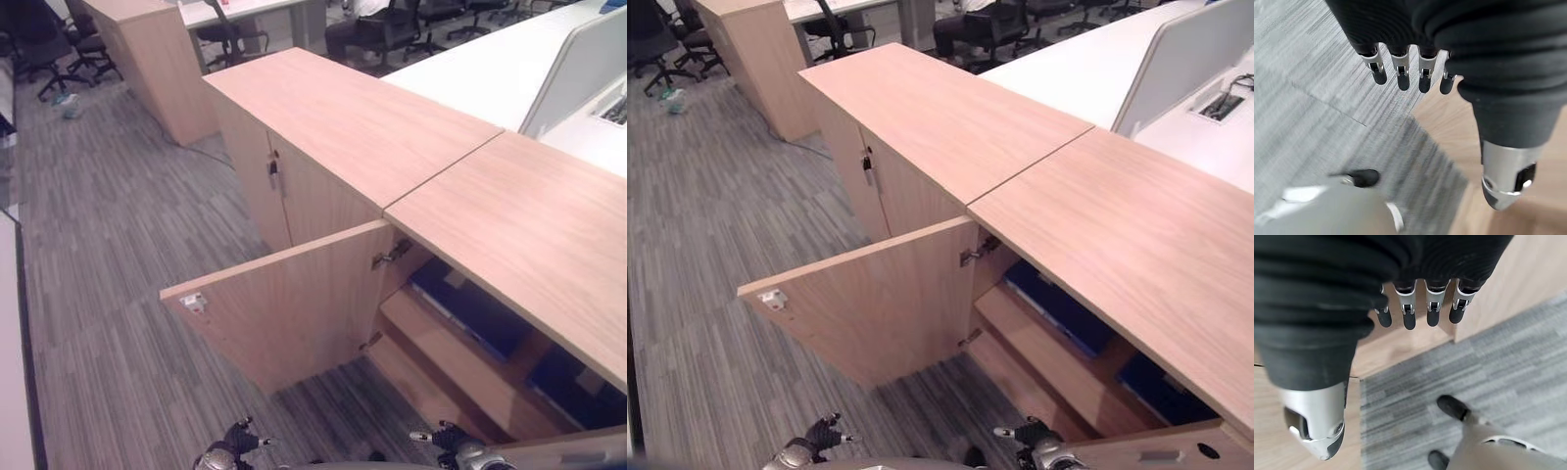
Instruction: Put the empty folder in the office cabinet
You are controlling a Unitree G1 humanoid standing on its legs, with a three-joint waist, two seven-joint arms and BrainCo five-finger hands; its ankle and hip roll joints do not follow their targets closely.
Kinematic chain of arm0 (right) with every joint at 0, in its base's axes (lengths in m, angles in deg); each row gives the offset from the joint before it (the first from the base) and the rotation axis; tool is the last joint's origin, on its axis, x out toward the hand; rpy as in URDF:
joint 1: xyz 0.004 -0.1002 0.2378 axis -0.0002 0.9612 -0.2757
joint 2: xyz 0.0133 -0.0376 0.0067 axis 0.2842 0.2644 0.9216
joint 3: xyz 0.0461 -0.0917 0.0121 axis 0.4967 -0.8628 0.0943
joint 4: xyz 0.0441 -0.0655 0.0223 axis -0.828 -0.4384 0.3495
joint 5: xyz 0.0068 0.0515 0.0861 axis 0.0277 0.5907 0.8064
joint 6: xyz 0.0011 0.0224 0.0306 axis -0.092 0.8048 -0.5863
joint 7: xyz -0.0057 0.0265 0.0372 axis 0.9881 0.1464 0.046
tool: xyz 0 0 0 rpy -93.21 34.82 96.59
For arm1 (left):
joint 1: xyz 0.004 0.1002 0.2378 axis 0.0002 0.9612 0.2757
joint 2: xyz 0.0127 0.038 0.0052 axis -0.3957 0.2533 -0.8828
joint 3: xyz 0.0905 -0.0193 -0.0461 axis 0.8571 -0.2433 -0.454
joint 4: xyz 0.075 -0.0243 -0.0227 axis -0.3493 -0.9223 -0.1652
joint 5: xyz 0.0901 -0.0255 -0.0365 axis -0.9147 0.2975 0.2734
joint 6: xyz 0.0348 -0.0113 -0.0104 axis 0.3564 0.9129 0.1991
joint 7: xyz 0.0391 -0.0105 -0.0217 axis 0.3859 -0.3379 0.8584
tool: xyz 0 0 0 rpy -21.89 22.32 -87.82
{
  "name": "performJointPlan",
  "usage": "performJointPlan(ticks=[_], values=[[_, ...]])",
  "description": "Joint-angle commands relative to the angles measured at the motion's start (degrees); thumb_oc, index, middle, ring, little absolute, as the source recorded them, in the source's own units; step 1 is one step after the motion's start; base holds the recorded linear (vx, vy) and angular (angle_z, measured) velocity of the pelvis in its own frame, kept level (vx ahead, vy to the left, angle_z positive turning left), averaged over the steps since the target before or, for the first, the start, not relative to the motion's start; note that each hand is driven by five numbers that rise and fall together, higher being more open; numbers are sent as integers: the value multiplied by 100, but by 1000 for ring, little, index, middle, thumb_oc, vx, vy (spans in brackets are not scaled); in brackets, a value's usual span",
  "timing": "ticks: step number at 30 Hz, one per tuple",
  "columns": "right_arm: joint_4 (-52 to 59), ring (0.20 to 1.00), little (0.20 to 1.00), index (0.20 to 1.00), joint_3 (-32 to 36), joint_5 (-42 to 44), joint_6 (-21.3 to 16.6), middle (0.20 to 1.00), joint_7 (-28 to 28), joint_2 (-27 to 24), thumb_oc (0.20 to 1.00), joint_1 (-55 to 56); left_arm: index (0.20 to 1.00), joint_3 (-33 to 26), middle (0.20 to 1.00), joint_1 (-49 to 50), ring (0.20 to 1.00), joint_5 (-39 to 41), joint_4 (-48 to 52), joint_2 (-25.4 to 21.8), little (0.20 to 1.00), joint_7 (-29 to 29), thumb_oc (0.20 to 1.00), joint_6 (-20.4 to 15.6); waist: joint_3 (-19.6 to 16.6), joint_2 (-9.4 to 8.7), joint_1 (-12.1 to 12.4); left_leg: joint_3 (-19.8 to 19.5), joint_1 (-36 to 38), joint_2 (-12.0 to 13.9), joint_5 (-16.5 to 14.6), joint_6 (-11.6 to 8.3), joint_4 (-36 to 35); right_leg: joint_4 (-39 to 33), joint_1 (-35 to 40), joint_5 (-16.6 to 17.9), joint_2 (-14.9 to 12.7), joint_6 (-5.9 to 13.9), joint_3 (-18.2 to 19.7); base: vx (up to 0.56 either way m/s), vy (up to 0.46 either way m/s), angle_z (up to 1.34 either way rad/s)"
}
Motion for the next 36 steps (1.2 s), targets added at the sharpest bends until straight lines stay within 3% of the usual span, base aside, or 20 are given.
performJointPlan(ticks=[1, 2, 4, 5, 6, 7, 10, 11, 14, 16, 19, 23, 30, 36], values=[[-64, 1000, 1000, 1000, 117, 225, -105, 1000, 128, -48, 1000, 134, 1000, -125, 1000, -102, 1000, 529, 121, -110, 1000, 15, 1000, -142, 33, -27, 90, 61, -538, 106, 275, -310, -235, 170, 34, -514, -193, 375, -112, -130, -131, 53], [-78, 1000, 1000, 1000, 231, 259, -103, 1000, 141, -111, 1000, 157, 1000, -234, 1000, -81, 1000, 677, 429, -186, 1000, 71, 1000, -166, 147, -44, 62, 268, -749, 160, 309, -382, -76, 174, 42, -545, -255, 384, -242, -161, -44, 54], [-140, 1000, 1000, 1000, 388, 308, -78, 1000, 191, -226, 1000, 132, 1000, -504, 1000, 58, 1000, 913, 1388, -392, 1000, 69, 1000, -199, 279, -76, -6, 1390, -1020, 508, 175, -300, 351, 224, 35, -526, -415, 427, -393, -156, 11, 69], [-141, 1000, 1000, 1000, 388, 308, -78, 1000, 191, -225, 1000, 131, 1000, -506, 1000, 62, 1000, 913, 1398, -395, 1000, 68, 1000, -192, 268, -79, -2, 1394, -1040, 506, 179, -297, 359, 224, 18, -517, -417, 428, -389, -88, 5, 88], [-222, 1000, 1000, 1000, 448, 334, -64, 1000, 217, -253, 1000, 129, 1000, -619, 1000, 231, 1000, 965, 1873, -533, 1000, 16, 1000, -217, 271, -75, 12, 1763, -994, 685, 104, -270, 451, 216, 23, -489, -435, 421, -392, -24, 9, 80], [-319, 1000, 1000, 1000, 600, 370, -53, 1000, 194, -293, 1000, 170, 1000, -898, 1000, 524, 1000, 1022, 2606, -818, 1000, -4, 1000, -265, 224, -43, 39, 1889, -822, 884, 41, -337, 504, 167, 77, -483, -439, 394, -376, -3, 30, 56], [-411, 1000, 1000, 1000, 754, 315, -32, 1000, 155, -341, 1000, 306, 1000, -1498, 1000, 851, 1000, 1012, 3500, -1193, 1000, 98, 1000, -353, 113, -26, 36, 1825, -594, 1255, 194, -437, 456, 149, 58, -494, -505, 399, -364, 21, 60, -3], [-411, 1000, 1000, 1000, 747, 314, -32, 1000, 155, -336, 1000, 308, 1000, -1508, 1000, 867, 1000, 1010, 3517, -1196, 1000, 95, 1000, -343, 112, -26, 32, 1827, -583, 1263, 199, -442, 442, 152, 60, -497, -498, 395, -362, 6, 77, 1], [-420, 1000, 1000, 1000, 854, 216, -18, 1000, 86, -410, 1000, 526, 1000, -2142, 1000, 787, 1000, 891, 3778, -1470, 1000, 341, 1000, -350, -77, 153, -37, 1529, -260, 1699, 740, -703, 213, 103, 10, -522, -470, 441, -345, 15, 112, 5], [-404, 1000, 1000, 1000, 885, 239, -14, 1000, 81, -433, 1000, 573, 1000, -2208, 1000, 693, 1000, 895, 3813, -1511, 1000, 392, 1000, -326, -91, 216, -75, 1488, -287, 1736, 878, -737, 121, 75, 24, -520, -456, 451, -382, 4, 118, 3], [-371, 1000, 1000, 1000, 1116, 304, -1, 1000, 30, -558, 1000, 724, 1000, -2360, 1000, 345, 1000, 1019, 3655, -1655, 1000, 478, 1000, -325, -237, 392, -179, 1680, -109, 1655, 697, -862, -253, 10, 123, -478, -540, 534, -503, 45, 212, 38], [-407, 1000, 1000, 1000, 1267, 271, 54, 1000, -17, -594, 1000, 819, 1000, -2406, 1000, 102, 1000, 972, 3865, -1860, 1000, 496, 1000, -333, -317, 462, -264, 1777, -55, 1286, 88, -717, -276, 10, 70, -186, -880, 721, -495, 30, 257, 11], [-188, 1000, 1000, 1000, 1241, 248, 58, 1000, -131, -476, 1000, 772, 1000, -1816, 1000, -603, 1000, 683, 3935, -2069, 1000, 385, 1000, -403, -322, 350, -392, 1920, -104, 520, -332, -294, -276, 10, -200, 318, -1609, 1106, -322, -18, 286, -3], [-76, 1000, 1000, 1000, 1007, 92, 81, 1000, -234, -423, 1000, 698, 1000, -1086, 1000, -1091, 1000, 863, 4035, -1959, 1000, 21, 1000, -519, -323, 210, -466, 2120, -91, 191, -454, -98, -276, 10, -339, 600, -1912, 1279, -228, -46, 185, -18]])
